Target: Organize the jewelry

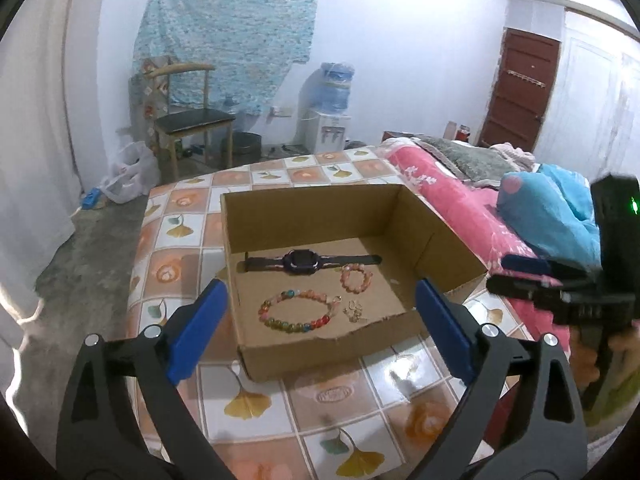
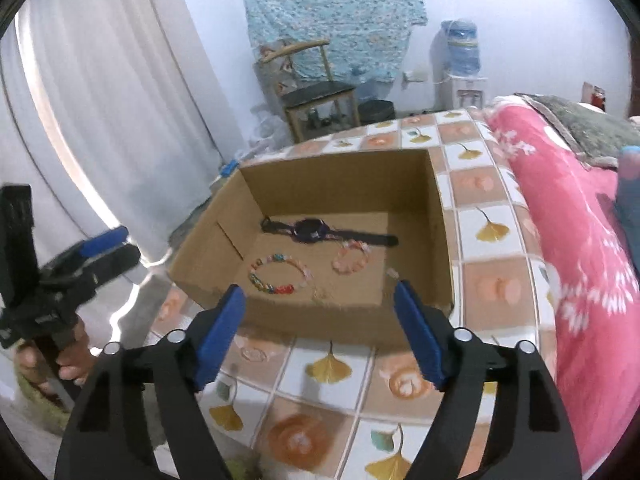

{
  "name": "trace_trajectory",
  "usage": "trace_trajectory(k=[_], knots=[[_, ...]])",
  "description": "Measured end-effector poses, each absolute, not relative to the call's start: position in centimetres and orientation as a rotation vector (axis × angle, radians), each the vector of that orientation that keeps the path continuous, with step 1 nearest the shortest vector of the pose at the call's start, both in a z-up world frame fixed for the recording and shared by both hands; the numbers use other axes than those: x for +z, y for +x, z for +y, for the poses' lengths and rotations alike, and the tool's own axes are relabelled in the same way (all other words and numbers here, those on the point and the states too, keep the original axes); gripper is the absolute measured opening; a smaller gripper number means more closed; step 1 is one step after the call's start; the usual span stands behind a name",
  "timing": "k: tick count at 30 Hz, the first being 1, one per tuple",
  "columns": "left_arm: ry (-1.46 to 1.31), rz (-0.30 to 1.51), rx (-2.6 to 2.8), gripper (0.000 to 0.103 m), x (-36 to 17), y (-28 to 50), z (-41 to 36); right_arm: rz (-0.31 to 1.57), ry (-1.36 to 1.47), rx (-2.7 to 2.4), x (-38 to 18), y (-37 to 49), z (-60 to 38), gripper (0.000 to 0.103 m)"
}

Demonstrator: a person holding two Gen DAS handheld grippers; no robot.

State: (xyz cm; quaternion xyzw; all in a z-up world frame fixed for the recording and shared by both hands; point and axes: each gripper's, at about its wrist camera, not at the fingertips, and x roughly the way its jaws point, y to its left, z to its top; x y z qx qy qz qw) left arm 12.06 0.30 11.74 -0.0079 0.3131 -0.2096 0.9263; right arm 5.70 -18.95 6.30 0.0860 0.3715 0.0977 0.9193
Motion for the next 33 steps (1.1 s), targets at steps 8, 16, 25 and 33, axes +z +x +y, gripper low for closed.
trace_trajectory(k=[8, 16, 25, 33], knots=[[0.000, 0.579, -0.307, 0.095, 12.6, 9.6, -0.1, 0.760, 0.119, 0.134, 5.6, 4.6, -18.5, 0.087], [0.028, 0.577, -0.236, 0.095, 12.8, 9.1, -0.2, 0.730, 0.108, 0.125, 6.1, 4.1, -17.9, 0.090], [0.045, 0.542, -0.152, 0.095, 13.1, 8.9, -0.3, 0.738, 0.078, 0.122, 6.0, 4.1, -16.8, 0.091], [0.069, 0.539, -0.108, 0.095, 13.2, 9.1, -0.3, 0.738, 0.082, 0.123, 6.0, 4.1, -16.7, 0.091]])
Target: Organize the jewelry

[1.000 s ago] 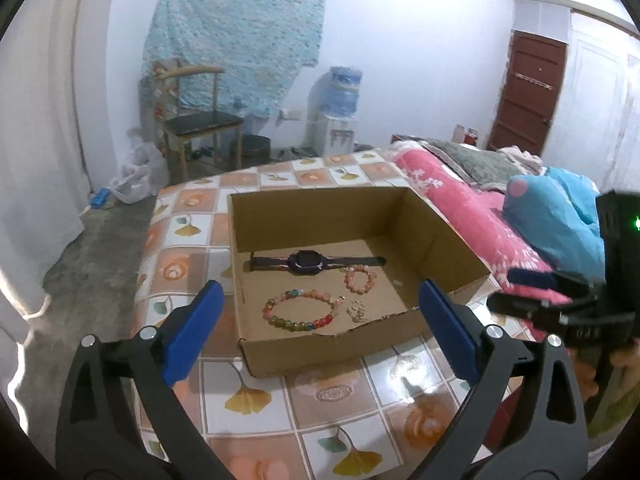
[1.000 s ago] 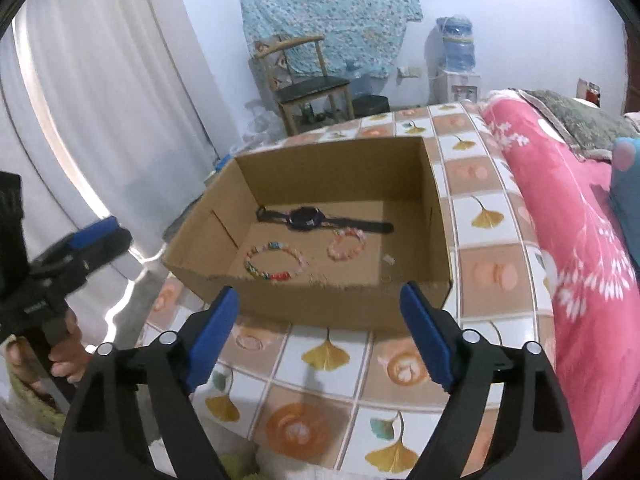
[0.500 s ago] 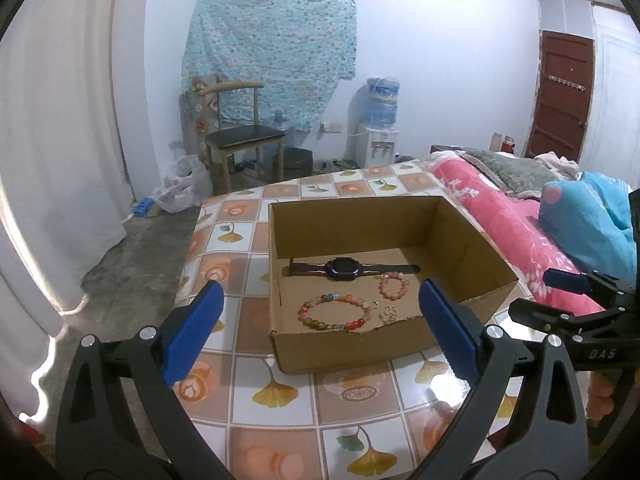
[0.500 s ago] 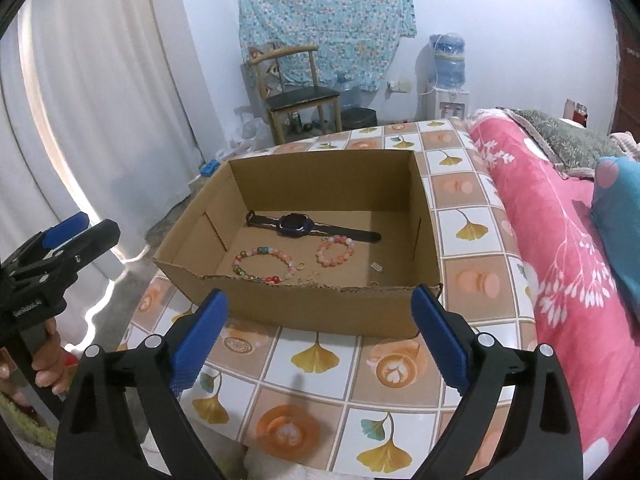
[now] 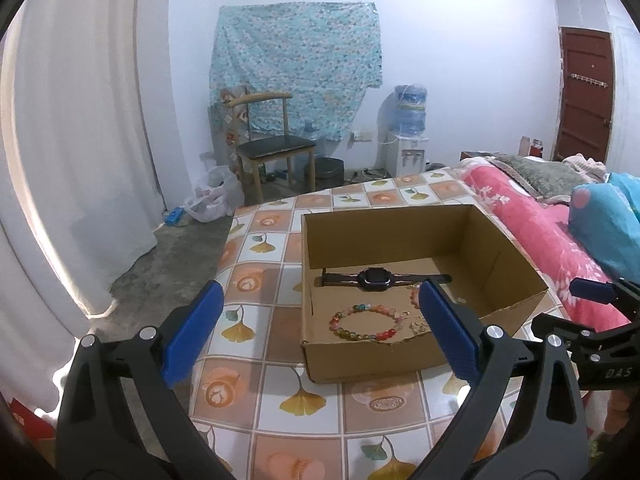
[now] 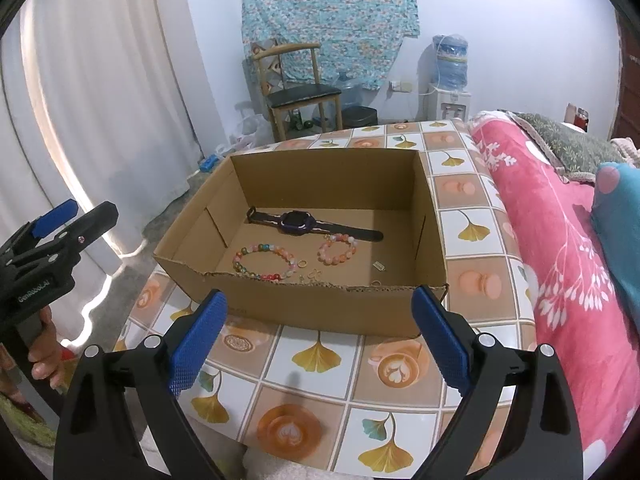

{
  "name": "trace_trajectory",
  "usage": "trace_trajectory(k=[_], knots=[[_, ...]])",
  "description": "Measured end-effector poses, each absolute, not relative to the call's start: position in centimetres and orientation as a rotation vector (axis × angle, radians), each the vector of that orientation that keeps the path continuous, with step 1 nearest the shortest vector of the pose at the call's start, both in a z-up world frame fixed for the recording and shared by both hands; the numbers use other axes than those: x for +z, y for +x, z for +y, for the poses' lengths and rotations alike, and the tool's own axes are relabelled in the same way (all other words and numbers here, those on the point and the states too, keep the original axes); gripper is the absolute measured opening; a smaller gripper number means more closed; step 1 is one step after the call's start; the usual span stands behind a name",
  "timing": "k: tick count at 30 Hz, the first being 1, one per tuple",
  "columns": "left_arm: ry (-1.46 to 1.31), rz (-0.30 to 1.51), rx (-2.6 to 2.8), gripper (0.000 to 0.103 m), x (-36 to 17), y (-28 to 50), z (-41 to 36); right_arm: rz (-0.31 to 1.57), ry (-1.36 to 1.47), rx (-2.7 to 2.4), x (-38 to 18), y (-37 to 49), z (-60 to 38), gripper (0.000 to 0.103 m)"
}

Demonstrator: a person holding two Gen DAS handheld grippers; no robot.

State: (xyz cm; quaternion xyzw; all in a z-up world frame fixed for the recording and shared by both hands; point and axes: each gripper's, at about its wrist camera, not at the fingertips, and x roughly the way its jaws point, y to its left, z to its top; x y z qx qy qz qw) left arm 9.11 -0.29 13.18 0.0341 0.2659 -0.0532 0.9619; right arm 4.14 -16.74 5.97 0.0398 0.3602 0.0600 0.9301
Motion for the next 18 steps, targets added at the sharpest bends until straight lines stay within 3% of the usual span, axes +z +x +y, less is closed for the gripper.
trace_trajectory(k=[18], knots=[[0.040, 0.579, -0.117, 0.095, 13.28, 9.37, 0.05, 0.731, 0.083, 0.115, 6.32, 4.14, -16.72, 0.091]])
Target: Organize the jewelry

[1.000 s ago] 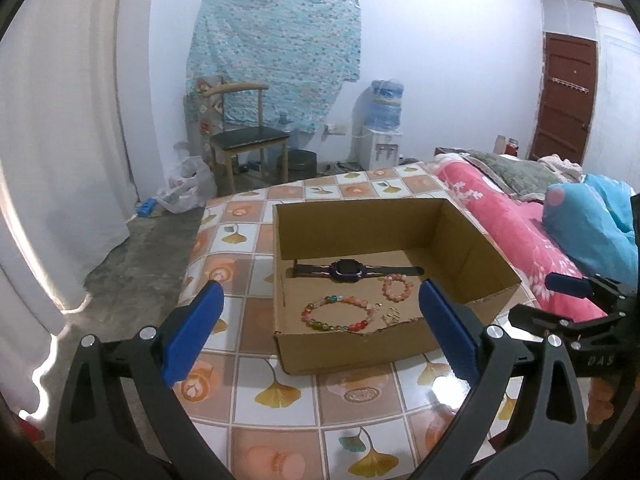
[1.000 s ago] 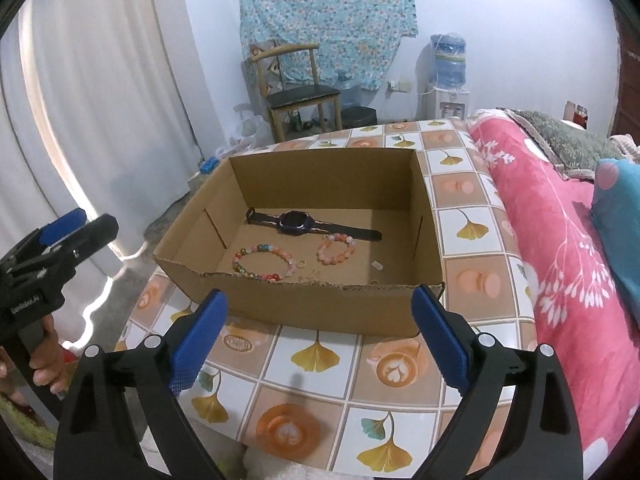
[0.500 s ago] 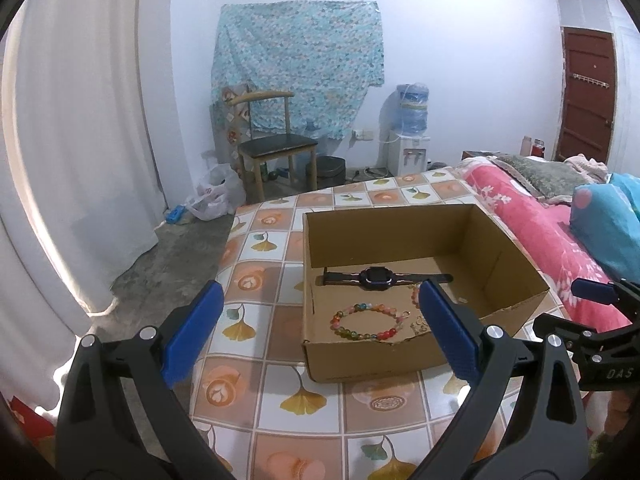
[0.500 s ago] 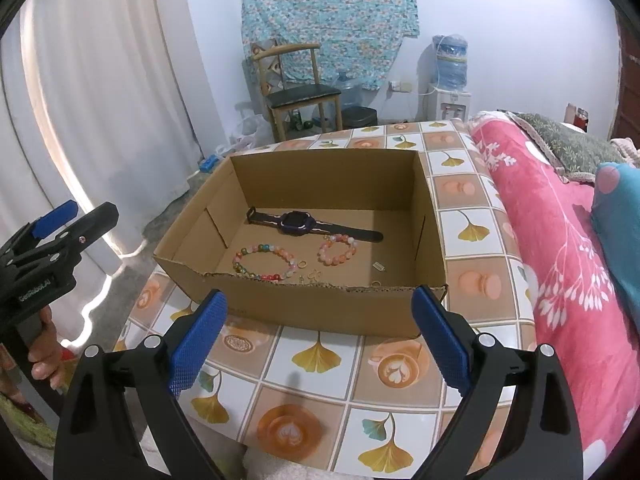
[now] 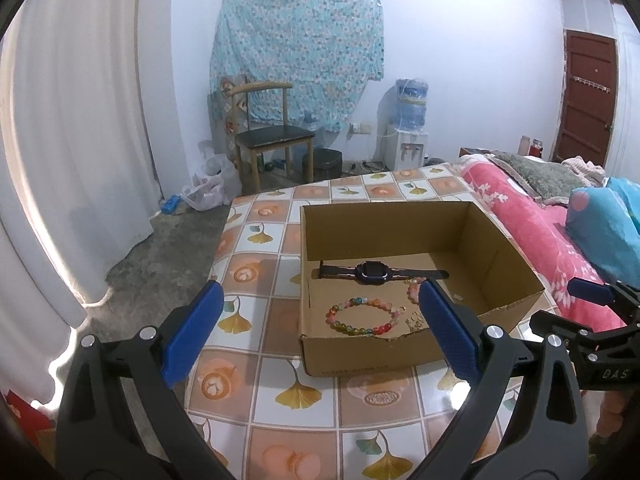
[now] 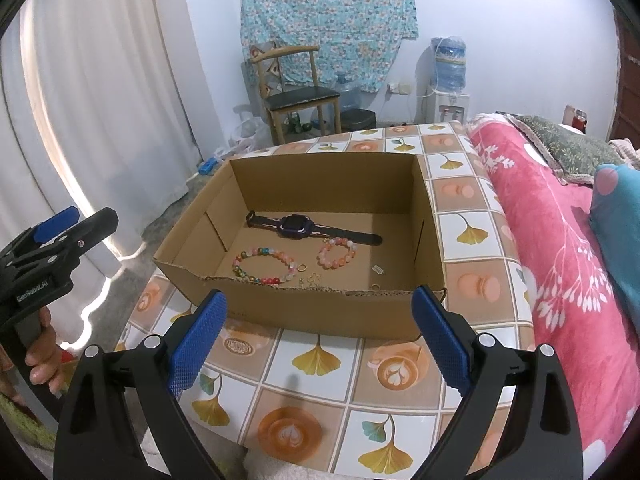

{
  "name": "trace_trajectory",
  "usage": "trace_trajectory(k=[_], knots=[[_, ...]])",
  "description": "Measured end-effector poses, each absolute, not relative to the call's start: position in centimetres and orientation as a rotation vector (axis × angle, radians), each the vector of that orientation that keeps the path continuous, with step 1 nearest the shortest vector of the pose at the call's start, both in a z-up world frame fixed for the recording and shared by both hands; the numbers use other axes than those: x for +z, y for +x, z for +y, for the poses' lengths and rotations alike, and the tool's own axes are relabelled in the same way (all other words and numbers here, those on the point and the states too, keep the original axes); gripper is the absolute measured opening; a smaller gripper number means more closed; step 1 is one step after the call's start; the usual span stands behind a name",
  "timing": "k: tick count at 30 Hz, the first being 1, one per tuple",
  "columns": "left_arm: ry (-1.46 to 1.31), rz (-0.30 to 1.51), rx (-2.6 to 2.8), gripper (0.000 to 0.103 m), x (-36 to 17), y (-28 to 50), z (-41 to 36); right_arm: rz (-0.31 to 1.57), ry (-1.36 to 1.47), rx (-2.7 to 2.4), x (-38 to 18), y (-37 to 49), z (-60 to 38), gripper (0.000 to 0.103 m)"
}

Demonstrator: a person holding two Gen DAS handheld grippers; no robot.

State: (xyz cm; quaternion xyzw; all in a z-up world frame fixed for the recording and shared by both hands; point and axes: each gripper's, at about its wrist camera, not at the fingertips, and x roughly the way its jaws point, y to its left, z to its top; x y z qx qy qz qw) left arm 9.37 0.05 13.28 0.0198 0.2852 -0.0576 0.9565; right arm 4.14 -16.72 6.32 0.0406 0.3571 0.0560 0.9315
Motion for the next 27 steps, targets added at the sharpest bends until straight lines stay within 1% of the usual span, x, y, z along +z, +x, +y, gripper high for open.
trace_trajectory(k=[12, 27], knots=[[0.088, 0.637, -0.126, 0.094, 12.5, 9.9, -0.4, 0.738, 0.082, 0.085, 6.3, 4.1, -16.5, 0.091], [0.074, 0.694, -0.115, 0.094, 11.5, 10.1, -0.6, 0.741, 0.085, 0.070, 6.1, 4.1, -16.5, 0.091]])
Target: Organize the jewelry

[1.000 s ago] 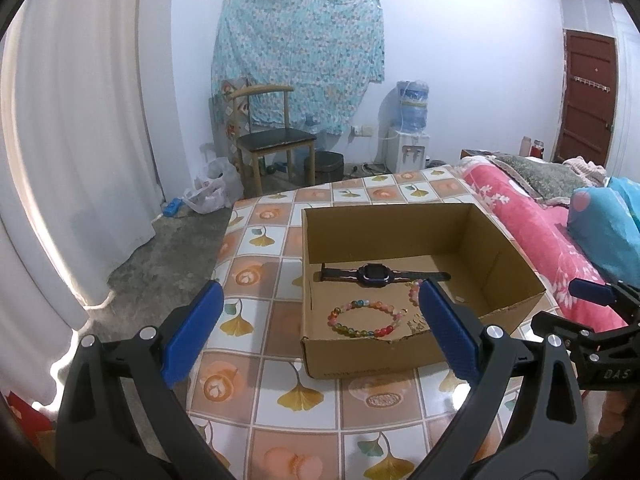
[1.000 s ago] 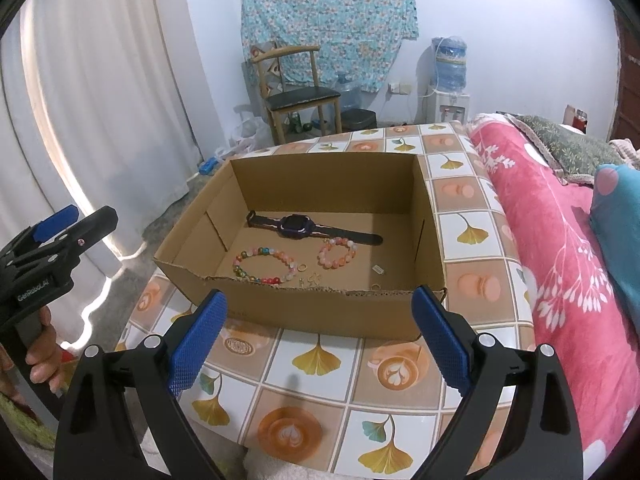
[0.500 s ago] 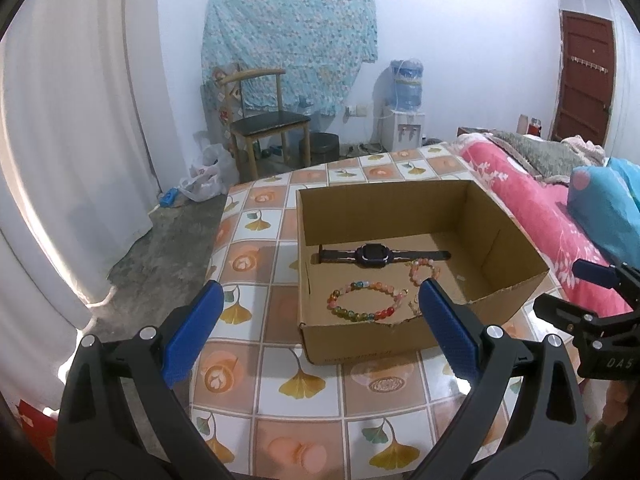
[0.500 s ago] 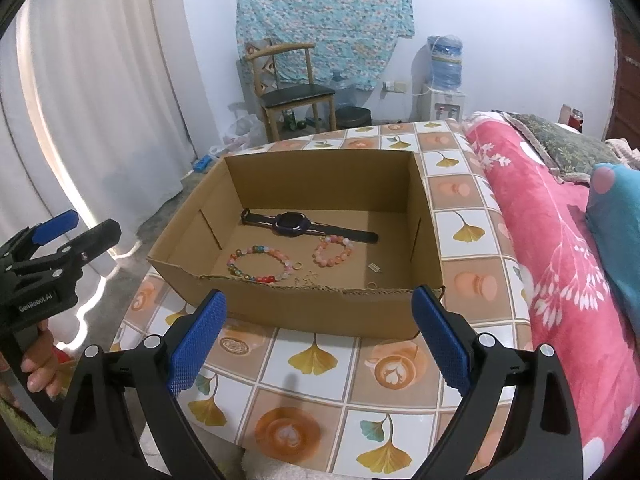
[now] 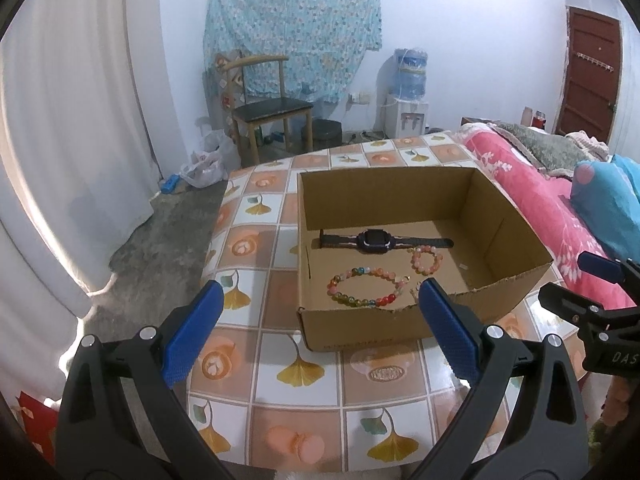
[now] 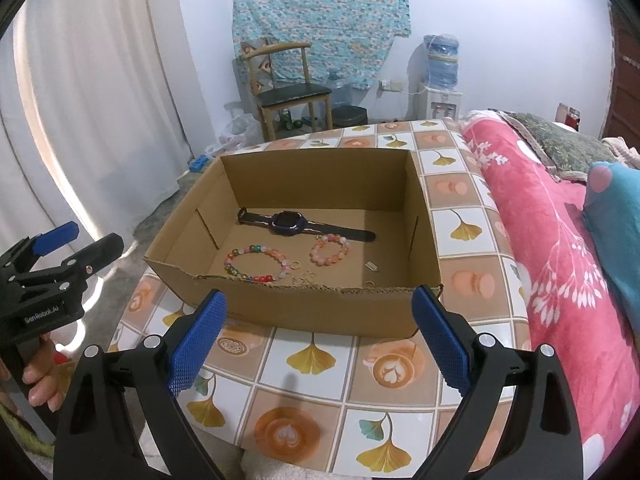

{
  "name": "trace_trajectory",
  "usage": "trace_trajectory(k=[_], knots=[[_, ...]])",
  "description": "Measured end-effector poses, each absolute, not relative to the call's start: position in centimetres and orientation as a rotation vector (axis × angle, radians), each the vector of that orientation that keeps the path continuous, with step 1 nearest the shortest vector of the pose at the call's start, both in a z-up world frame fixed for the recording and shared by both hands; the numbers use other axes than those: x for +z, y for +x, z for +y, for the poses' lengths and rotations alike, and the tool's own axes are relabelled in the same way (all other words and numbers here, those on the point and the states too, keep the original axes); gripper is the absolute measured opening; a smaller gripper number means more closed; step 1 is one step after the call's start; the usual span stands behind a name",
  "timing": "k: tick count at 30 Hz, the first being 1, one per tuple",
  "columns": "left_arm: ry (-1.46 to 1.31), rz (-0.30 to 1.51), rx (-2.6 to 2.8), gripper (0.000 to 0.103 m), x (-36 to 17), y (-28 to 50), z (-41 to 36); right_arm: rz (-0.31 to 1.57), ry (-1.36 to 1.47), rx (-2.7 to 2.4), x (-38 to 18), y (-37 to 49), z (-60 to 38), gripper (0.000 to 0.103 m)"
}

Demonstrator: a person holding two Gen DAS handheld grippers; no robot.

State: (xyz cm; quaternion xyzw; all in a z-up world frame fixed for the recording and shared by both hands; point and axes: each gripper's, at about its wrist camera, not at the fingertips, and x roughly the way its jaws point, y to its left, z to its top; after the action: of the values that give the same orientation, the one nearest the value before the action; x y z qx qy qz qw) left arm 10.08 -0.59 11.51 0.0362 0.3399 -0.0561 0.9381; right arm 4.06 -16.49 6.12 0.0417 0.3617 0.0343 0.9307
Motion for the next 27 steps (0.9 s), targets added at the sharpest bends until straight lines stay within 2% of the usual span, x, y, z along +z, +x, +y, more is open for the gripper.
trace_trajectory(k=[27], knots=[[0.033, 0.758, -0.096, 0.095, 10.3, 10.4, -0.1, 0.776, 0.087, 0.015, 5.6, 4.3, -15.6, 0.092]])
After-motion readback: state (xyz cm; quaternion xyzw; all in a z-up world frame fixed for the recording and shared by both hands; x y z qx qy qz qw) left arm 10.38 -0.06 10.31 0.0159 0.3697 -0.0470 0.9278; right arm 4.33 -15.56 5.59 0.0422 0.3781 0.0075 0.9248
